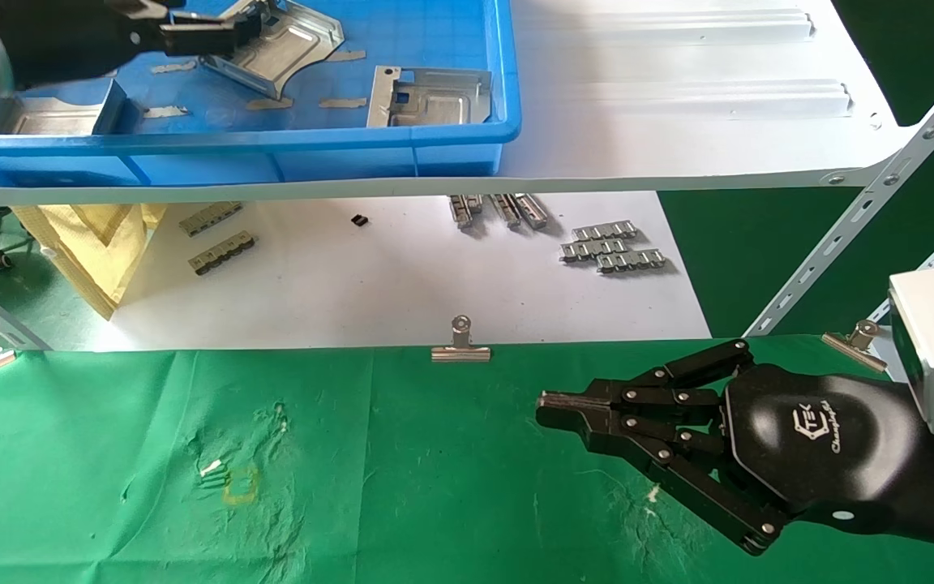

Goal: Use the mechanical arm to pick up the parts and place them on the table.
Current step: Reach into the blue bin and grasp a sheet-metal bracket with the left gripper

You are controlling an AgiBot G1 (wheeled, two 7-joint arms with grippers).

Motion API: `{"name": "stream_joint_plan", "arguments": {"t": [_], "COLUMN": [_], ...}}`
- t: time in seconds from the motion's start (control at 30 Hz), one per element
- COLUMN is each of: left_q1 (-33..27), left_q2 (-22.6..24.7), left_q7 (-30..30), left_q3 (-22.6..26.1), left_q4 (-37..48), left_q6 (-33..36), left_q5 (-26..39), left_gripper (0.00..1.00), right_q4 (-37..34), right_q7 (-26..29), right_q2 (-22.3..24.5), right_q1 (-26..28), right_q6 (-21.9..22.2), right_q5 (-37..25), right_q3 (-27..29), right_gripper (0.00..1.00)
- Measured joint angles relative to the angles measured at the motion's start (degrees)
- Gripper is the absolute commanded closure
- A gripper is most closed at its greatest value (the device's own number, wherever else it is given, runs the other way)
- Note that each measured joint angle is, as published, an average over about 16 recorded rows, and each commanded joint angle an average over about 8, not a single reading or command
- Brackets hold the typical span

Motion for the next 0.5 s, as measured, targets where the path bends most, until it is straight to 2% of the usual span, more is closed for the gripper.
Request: {"name": "stream_joint_plan", "arguments": {"t": [0.03, 0.5], "left_q1": [-0.17, -1.45], "left_q2": [0.39, 2.59], "left_q7": [0.21, 2.96], "left_q3": [0.05, -0.06], "left_q4": [0.73, 5.56], "left_q6": [-0.66, -5.22], "left_q5": [0.13, 0.19], "left_gripper": [1.0, 1.0], "right_q4": [0.0, 0.0], "right_q7": [0.0, 0.0], "right_q2": [0.0, 0.0], "right_q1": [0.0, 0.0], "right_q6": [0.0, 0.0], "right_q5": [0.0, 0.0], "right_q3": [0.0, 0.0], "right_gripper": [0.0, 0.0]}}
